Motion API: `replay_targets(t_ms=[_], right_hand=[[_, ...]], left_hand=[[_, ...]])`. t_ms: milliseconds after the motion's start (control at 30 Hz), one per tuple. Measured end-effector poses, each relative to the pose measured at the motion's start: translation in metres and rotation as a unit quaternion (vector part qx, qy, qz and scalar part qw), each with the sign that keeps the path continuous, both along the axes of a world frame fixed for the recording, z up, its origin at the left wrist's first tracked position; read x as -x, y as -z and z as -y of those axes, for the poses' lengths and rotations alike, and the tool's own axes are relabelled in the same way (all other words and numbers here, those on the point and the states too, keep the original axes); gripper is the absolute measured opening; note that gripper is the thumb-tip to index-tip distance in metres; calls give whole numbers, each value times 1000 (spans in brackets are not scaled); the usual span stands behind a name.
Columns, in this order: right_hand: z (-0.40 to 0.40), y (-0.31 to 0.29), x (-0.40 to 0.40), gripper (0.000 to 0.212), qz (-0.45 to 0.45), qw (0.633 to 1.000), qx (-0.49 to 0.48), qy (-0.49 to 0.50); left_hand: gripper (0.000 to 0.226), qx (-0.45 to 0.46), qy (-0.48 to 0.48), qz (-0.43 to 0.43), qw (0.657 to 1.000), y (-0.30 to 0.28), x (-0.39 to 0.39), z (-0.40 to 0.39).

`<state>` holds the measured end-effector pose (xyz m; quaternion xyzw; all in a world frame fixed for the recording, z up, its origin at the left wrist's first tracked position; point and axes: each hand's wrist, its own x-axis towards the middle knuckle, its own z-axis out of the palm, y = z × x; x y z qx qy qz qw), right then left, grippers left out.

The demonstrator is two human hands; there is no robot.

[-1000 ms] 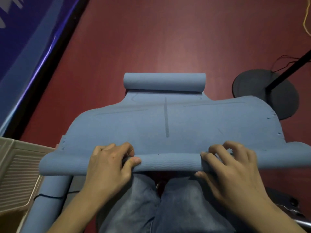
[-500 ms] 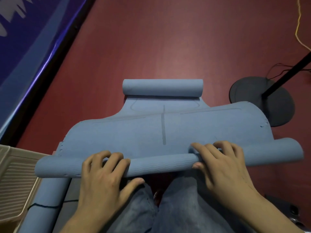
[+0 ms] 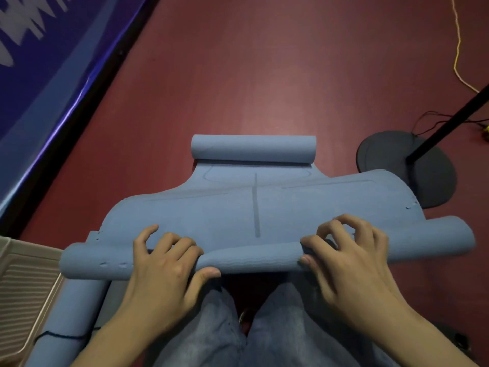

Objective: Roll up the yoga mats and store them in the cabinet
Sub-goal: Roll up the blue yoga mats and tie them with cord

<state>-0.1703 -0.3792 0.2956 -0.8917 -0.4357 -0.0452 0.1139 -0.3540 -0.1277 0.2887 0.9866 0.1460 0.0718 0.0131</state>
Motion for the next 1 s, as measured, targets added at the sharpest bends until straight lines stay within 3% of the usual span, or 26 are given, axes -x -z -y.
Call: replay_targets(t_ms=[167, 300, 433, 567, 667, 800, 1000], right_hand=[[-7, -7, -7, 40, -20, 999, 41, -15], [-15, -5, -11, 28, -33, 999, 32, -3], [-24, 2, -21, 29, -16, 999, 29, 3], [-29, 8, -26, 29, -25, 999, 31, 21], [-28, 12, -26, 30, -32, 999, 9, 34], [-33, 10, -26, 33, -25, 998, 1, 53], [-40, 5, -33, 33, -32, 997, 27, 60]], left_hand=[[64, 47, -15, -61, 997, -7, -20, -18], [71, 84, -55, -155, 983, -13, -34, -28], [44, 124, -78, -71, 987, -10, -36, -24], [33, 96, -66, 10, 993, -3, -35, -15], [37, 9, -48, 62, 997, -2, -32, 1], [38, -55, -53, 47, 996, 1, -20, 15], [64, -74, -43, -27, 996, 2, -15, 21]])
